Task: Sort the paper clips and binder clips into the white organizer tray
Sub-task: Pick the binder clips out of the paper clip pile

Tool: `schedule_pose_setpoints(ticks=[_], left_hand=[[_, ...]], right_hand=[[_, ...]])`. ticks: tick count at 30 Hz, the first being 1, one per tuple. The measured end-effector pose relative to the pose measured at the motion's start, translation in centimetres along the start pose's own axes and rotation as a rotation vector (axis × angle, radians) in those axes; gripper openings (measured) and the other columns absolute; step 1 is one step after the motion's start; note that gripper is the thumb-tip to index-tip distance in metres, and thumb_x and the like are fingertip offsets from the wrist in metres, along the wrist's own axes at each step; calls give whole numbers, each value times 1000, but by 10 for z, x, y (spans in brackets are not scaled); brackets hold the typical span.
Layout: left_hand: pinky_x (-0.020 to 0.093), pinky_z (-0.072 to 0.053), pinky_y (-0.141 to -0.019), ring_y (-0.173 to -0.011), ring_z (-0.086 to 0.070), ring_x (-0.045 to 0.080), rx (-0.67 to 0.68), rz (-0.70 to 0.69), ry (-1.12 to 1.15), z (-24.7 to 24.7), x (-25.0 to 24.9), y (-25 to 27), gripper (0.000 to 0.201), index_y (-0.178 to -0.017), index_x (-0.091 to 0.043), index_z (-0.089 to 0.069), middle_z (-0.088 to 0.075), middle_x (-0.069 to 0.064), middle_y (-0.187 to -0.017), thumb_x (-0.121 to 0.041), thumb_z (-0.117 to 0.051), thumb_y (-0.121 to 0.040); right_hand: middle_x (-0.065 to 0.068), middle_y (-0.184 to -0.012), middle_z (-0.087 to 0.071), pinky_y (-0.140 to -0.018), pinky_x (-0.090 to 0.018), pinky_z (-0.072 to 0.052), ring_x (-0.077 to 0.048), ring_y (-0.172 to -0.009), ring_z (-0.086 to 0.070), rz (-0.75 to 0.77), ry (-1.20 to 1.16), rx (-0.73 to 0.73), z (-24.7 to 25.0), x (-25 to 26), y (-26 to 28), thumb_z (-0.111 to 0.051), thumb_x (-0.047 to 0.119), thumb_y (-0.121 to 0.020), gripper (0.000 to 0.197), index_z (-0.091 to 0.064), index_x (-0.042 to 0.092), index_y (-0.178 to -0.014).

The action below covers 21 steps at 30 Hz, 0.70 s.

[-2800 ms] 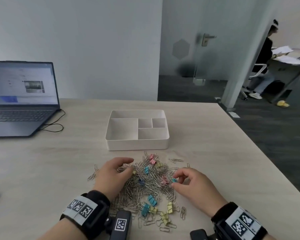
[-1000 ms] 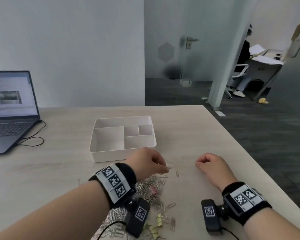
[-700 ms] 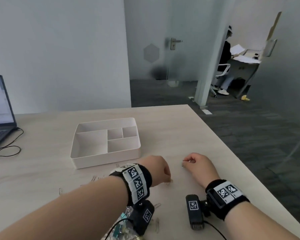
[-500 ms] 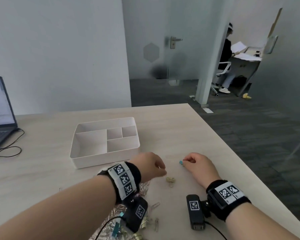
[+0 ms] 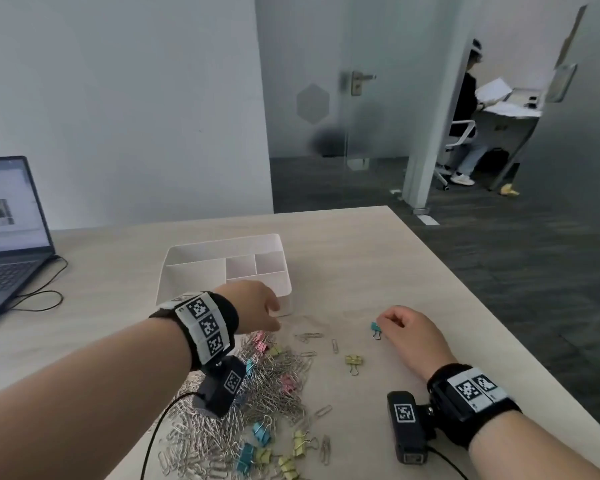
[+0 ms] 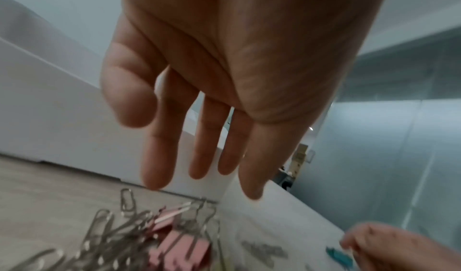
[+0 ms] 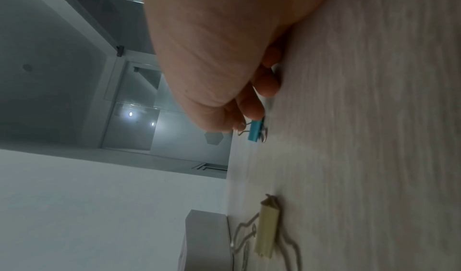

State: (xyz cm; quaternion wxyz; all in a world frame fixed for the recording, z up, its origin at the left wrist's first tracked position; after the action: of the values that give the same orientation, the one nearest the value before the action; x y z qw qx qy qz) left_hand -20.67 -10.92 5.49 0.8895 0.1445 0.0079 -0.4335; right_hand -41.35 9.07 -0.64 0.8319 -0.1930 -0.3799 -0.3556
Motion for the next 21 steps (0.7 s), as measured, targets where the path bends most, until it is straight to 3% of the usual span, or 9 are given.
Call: schedule_pose_setpoints(ticks=[1,2,4,6,8,11,14,18,21], left_hand=[[17,-49,-72,-85,-59,6,27,-16,-33,-5,-4,1,45,-128,-29,-64,-68,-13,-119,-45,-68,-87],[14,-48,-69,-83,-58,5,55,-29,-47,-9,-7,3,44,-128,-28,-64,-68,-12,-119,-43,-69,-87],[6,-38,-50,-67,-53,-2,95,-46,-63,-16,-10,6,37,-124,-24,-68,-69,-9,-119,-35,-70,-89],[6,-35,-42,-58,-48,-7,110,-57,-50,-18,-10,6,29,-118,-20,-73,-71,-7,-116,-30,-70,-91],[6,-44,-48,-56,-55,-3,128,-57,1,-21,-5,6,23,-112,-18,-76,-74,-5,-109,-27,-72,-90],[21,-57,-60,-55,-68,9,162,-18,88,-26,5,7,14,-102,-17,-77,-76,-1,-96,-23,-73,-89],[21,-58,-60,-55,-70,8,157,-3,150,-25,10,7,7,-96,-18,-75,-76,0,-89,-21,-69,-92],[20,-54,-51,-72,-74,10,114,-22,283,-14,5,-1,3,-89,-20,-71,-76,-2,-83,-20,-69,-90],[23,-49,-51,-67,-70,7,47,-49,361,-2,-11,-11,6,-82,-26,-71,-76,-4,-78,-23,-71,-87]], right_hand=[[11,-79,-71,-75,-33,-53,-11,-79,-66,-1,-5,4,0,0,0,-60,33,-93,17,-70,27,-81],[10,-77,-70,-74,-34,-52,-12,-78,-66,-3,-14,6,-1,-1,0,-60,33,-93,17,-70,27,-81],[9,-75,-69,-72,-34,-53,-15,-76,-66,-5,-26,10,-2,-2,2,-60,33,-93,18,-70,26,-80],[8,-74,-69,-71,-34,-53,-16,-75,-66,-4,-35,14,-3,-3,2,-60,33,-93,18,-70,26,-79],[8,-73,-69,-71,-34,-53,-16,-75,-66,-2,-41,15,-2,-3,2,-60,33,-92,18,-71,25,-79],[8,-73,-69,-70,-34,-53,-17,-74,-65,-2,-39,18,-3,-3,2,-60,33,-93,19,-71,26,-79],[7,-74,-70,-73,-36,-55,-19,-77,-67,-4,-40,22,-3,-3,3,-60,33,-92,18,-71,26,-79],[7,-73,-69,-72,-37,-55,-19,-76,-67,-8,-46,27,-3,-4,2,-60,34,-92,19,-71,26,-78],[8,-72,-69,-74,-38,-54,-16,-75,-66,-5,-51,20,-1,-5,2,-60,34,-91,20,-70,26,-76]])
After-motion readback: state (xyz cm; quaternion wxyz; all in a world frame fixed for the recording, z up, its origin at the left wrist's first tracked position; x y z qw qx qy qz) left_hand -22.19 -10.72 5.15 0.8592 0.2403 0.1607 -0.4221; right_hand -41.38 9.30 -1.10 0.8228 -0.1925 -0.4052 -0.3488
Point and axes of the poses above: each hand's wrist, its own y-axis away from the middle knuckle, its own z-axis out of the back of the hand, x = y × z, the point moved 10 cm from there along -y, towards the middle knuckle
